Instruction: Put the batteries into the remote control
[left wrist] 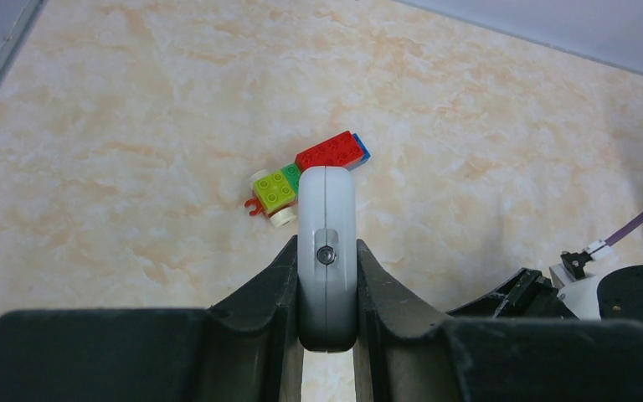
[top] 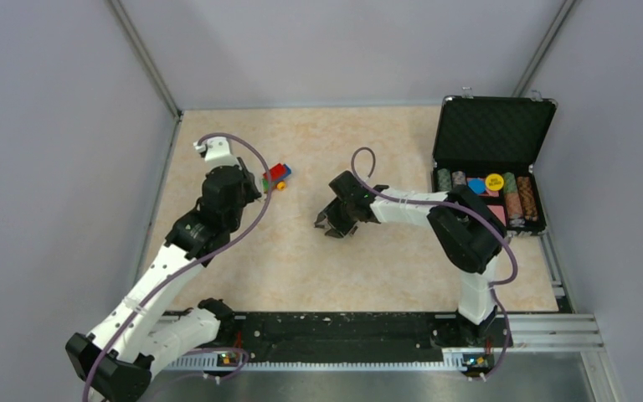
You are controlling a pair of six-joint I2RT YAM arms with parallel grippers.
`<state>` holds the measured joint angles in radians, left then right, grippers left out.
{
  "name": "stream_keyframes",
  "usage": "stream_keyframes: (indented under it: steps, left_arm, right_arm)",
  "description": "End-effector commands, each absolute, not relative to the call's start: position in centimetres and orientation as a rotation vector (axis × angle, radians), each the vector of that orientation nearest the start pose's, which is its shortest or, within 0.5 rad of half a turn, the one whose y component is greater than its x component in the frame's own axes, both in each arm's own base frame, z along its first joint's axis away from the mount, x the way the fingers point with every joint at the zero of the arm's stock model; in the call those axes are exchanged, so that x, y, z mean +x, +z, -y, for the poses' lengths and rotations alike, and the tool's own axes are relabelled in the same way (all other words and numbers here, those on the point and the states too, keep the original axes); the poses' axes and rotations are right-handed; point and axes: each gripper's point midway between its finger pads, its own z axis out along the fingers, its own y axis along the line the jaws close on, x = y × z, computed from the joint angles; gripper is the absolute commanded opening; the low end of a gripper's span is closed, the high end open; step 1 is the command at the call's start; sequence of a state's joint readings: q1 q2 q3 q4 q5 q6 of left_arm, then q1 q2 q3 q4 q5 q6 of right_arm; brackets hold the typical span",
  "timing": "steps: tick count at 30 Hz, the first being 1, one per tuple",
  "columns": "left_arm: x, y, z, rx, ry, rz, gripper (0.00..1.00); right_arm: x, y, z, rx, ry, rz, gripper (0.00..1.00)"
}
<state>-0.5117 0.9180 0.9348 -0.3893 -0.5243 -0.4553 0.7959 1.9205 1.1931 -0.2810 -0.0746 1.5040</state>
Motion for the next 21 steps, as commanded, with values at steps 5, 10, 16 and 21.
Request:
stream_keyframes:
  steps: [5,10,16,21]
  left_arm:
    - [30.2,28.2,8.4,-0.301,-0.179,-1.816,0.0]
    - [30.4,28.5,8.2,-0.295,-0.169,-1.808,0.0]
    - [30.6,28.8,8.0,-0.298,-0.163,-1.797,0.0]
    - [30.7,29.0,7.9,-0.302,-0.16,-1.79,0.0]
  right_arm:
    - [29.9,2.3,-37.2,1.289,0.767,-2.653,0.44]
    - [30.1,1.6,-35.9,1.405,0.686,-2.638,0.42]
    - [29.5,1.2,-34.2,1.529,0.591,-2.628,0.39]
    - [29.5,0.4,-33.9,1.614,0.558,-2.631,0.34]
